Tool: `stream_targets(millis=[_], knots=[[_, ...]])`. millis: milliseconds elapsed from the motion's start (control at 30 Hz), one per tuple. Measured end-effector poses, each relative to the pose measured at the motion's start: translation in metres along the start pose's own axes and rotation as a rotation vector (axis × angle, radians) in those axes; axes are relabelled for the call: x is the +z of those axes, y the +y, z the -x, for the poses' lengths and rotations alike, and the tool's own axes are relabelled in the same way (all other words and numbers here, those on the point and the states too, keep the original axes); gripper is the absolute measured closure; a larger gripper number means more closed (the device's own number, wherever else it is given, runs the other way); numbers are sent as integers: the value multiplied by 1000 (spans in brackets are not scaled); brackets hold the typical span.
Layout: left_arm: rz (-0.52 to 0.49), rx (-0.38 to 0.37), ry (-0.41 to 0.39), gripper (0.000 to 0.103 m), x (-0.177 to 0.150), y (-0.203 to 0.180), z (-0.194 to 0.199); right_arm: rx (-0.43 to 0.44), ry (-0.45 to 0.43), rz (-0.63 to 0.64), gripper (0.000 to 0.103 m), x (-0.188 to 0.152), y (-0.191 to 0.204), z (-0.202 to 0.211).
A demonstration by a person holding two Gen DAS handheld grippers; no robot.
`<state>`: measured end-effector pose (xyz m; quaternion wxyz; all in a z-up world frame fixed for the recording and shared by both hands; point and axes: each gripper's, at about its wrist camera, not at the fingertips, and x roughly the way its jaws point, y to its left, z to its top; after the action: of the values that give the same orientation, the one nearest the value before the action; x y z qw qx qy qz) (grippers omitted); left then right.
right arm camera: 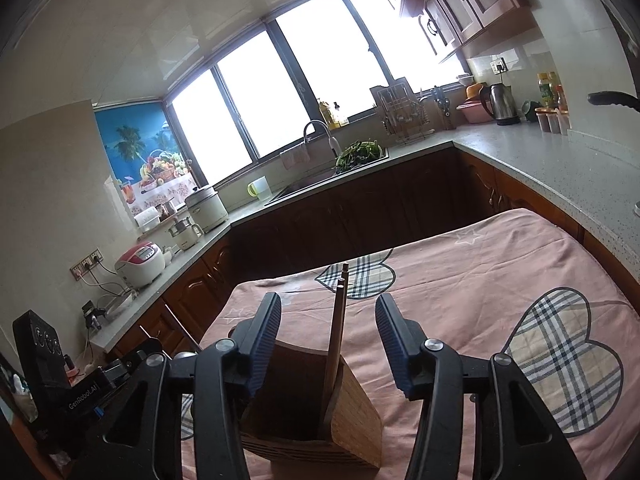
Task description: Organize utensils
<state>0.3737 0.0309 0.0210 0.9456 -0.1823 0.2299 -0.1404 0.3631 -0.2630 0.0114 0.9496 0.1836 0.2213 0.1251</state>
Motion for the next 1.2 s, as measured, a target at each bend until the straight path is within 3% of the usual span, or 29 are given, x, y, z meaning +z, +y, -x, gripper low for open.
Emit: stream_targets(millis=[100,267,333,433,633,1200], knots=[[3,14,2,27,-1,2,3,5,-3,-11,32,0,-2,3],[6,34,2,18,-5,6,10,20,-12,-19,20,1,-1,9],[10,48,9,9,-7,7,13,24,-17,-16,11,1,1,11],[15,49,11,7,-9,8,20,29,-28,-13,2,0,3,18],[-5,89,5,0,-14,6,44,44,-22,-16,0,-8,5,36],[-158,222,45,0,-66,-18,121,56,-6,17,0,-58,19,115]])
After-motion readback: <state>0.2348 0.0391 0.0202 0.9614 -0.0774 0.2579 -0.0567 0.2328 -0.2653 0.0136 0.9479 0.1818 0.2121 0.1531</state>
